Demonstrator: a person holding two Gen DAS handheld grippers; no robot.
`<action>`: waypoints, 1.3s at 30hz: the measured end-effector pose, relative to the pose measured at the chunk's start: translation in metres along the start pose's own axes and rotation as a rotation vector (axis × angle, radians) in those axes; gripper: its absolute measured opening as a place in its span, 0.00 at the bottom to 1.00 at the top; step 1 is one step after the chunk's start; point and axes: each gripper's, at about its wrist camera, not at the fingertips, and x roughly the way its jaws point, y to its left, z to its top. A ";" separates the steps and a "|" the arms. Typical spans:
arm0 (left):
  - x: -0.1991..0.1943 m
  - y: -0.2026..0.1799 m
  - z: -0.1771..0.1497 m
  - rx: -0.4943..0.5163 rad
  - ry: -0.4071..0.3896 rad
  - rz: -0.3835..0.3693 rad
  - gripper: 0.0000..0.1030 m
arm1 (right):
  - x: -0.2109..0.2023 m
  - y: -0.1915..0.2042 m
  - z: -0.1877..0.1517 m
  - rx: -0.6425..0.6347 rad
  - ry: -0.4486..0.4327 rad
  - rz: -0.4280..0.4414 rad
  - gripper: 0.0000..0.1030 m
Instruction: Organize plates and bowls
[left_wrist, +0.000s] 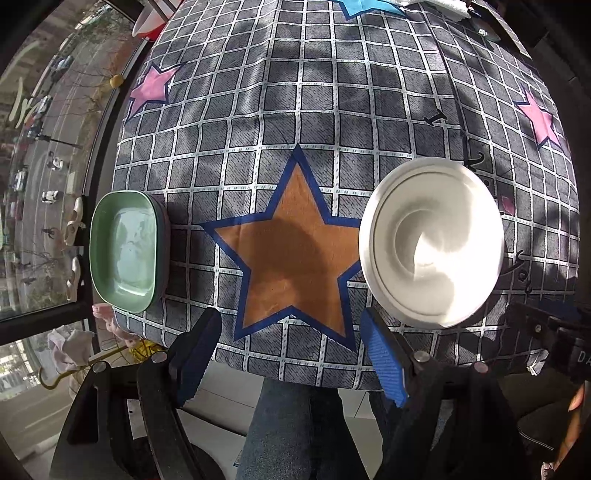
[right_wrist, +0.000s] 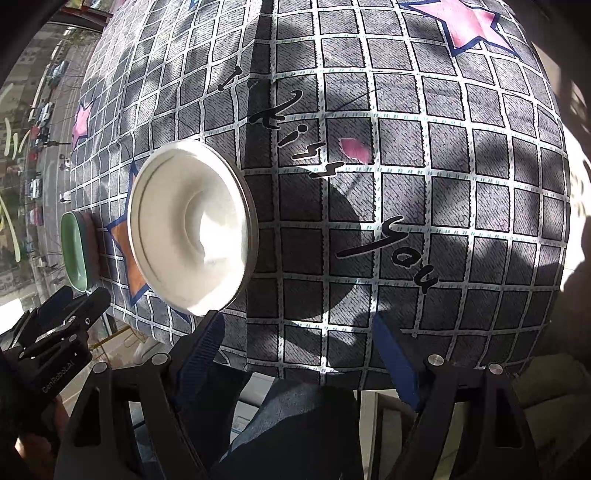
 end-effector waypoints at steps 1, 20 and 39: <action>-0.001 -0.001 0.001 0.008 -0.002 0.003 0.78 | -0.001 0.000 0.001 0.001 -0.005 -0.002 0.80; -0.003 -0.007 0.012 0.064 -0.005 0.040 0.78 | 0.000 0.004 0.013 0.003 -0.005 0.008 0.80; -0.005 -0.010 0.020 0.069 -0.017 0.039 0.78 | -0.003 0.009 0.025 -0.016 -0.011 0.016 0.80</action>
